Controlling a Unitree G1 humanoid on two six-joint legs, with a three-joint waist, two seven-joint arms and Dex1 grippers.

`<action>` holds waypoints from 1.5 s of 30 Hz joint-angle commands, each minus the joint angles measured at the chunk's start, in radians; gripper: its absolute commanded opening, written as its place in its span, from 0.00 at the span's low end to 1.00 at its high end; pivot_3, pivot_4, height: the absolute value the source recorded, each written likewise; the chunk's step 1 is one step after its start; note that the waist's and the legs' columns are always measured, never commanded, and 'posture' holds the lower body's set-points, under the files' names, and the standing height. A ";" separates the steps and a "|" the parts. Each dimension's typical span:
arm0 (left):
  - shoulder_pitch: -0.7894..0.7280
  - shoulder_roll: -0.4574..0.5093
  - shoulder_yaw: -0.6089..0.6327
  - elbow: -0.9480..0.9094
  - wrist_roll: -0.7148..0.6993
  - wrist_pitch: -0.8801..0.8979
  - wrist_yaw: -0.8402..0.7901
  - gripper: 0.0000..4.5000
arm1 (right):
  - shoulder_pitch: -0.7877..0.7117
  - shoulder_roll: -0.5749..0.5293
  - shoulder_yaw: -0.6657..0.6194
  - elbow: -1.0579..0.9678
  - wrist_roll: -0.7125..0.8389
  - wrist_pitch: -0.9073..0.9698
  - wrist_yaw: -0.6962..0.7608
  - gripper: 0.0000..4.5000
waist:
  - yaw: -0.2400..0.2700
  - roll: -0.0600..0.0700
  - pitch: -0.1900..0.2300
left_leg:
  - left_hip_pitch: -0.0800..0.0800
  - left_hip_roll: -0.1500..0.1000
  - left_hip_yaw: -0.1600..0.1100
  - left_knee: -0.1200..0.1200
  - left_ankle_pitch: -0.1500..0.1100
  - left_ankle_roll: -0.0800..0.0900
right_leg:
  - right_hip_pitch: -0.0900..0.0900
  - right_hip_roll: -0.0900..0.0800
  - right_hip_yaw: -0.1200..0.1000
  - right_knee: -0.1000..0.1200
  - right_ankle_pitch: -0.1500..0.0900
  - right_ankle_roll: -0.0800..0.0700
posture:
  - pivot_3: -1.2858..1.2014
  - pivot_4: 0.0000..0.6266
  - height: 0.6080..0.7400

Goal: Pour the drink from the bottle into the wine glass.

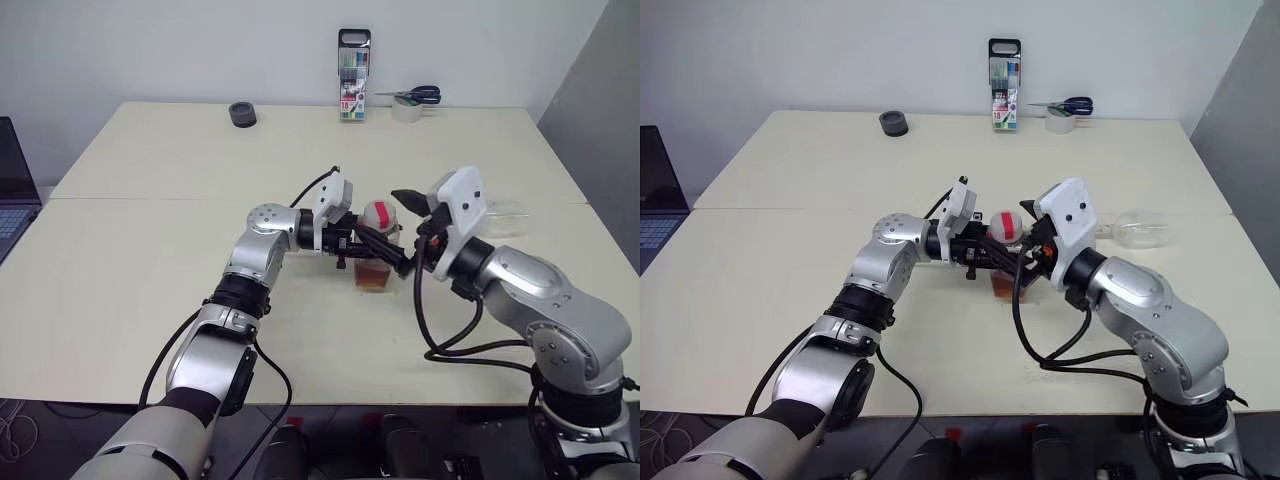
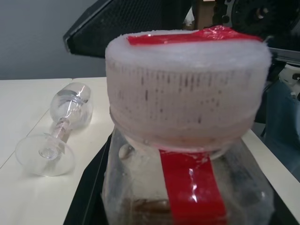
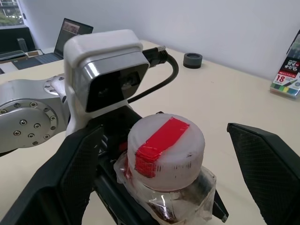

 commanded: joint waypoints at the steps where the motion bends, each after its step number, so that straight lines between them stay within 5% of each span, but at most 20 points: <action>1: -0.021 0.000 0.004 -0.015 -0.007 -0.026 -0.011 0.39 | -0.025 0.017 0.001 0.001 -0.013 -0.024 -0.003 1.00 | 0.000 0.000 0.000 | 0.000 0.000 0.000 0.000 0.000 0.000 | 0.000 0.000 0.000 0.000 0.000 0.000 | 0.52 0.24 1.00; 4: -0.019 -0.001 0.006 -0.013 -0.002 -0.032 -0.009 0.39 | -0.030 0.028 0.004 0.013 -0.018 -0.028 0.000 0.87 | -0.001 0.000 0.000 | 0.000 0.000 0.000 0.000 0.000 0.000 | 0.000 0.000 0.000 0.000 0.000 0.000 | 0.52 0.24 1.00; 10: -0.005 0.007 0.005 -0.017 0.003 -0.043 -0.012 0.39 | -0.035 0.036 0.007 0.020 -0.021 -0.057 0.031 0.43 | -0.001 0.000 0.000 | 0.000 0.000 0.000 0.000 0.000 0.000 | 0.000 0.000 0.000 0.000 0.000 0.000 | 0.52 0.24 1.00; 14: 0.005 0.012 0.001 -0.030 0.001 -0.040 -0.016 0.39 | -0.037 0.001 0.020 0.042 -0.018 -0.124 0.141 0.43 | -0.001 0.000 0.000 | 0.000 0.000 0.000 0.000 0.000 0.000 | 0.000 0.000 0.000 0.000 0.000 0.000 | 0.52 0.24 1.00; 20: -0.003 0.022 -0.004 -0.014 0.006 -0.065 -0.031 0.39 | -0.191 -0.259 0.103 0.364 -0.078 -0.354 0.676 0.43 | -0.003 0.001 0.001 | 0.001 0.000 0.001 0.000 0.000 0.000 | 0.000 0.000 0.000 0.000 0.000 0.000 | 0.52 0.24 1.00; 26: -0.008 0.022 -0.004 -0.004 0.003 -0.075 -0.019 0.39 | -0.268 -0.271 0.110 0.509 -0.065 -0.374 0.784 0.43 | -0.004 0.001 0.001 | 0.000 0.001 0.001 0.000 0.000 0.000 | 0.000 0.000 0.000 0.000 0.000 0.000 | 0.52 0.24 1.00; 27: -0.006 0.020 -0.003 -0.006 0.002 -0.073 -0.014 0.39 | -0.252 -0.269 0.098 0.504 -0.092 -0.392 0.747 0.43 | -0.003 0.001 0.001 | 0.000 0.000 0.001 0.000 0.000 0.000 | 0.000 0.000 0.000 0.000 0.000 0.000 | 0.52 0.24 1.00; 32: -0.018 0.007 0.012 0.015 -0.004 -0.055 0.025 0.39 | -0.116 -0.234 -0.041 0.300 -0.103 -0.365 0.511 0.79 | 0.001 0.001 0.001 | -0.001 -0.001 0.000 0.001 0.000 0.000 | -0.001 -0.001 0.000 0.000 0.000 0.000 | 0.52 0.24 1.00; 38: -0.048 -0.007 0.020 0.080 0.014 -0.090 0.063 0.39 | 0.049 -0.090 -0.083 0.001 -0.056 -0.204 0.218 0.80 | 0.004 0.001 0.001 | -0.002 0.000 -0.001 0.001 0.000 0.000 | -0.001 -0.001 -0.001 0.000 0.000 0.000 | 0.52 0.24 1.00; 45: -0.064 -0.018 0.017 0.112 0.027 -0.116 0.064 0.39 | 0.087 0.082 0.102 -0.062 -0.244 -0.174 -0.051 0.80 | -0.001 0.001 0.001 | -0.001 0.000 -0.001 0.001 0.000 0.000 | -0.001 0.000 0.000 0.001 0.000 0.000 | 0.52 0.24 1.00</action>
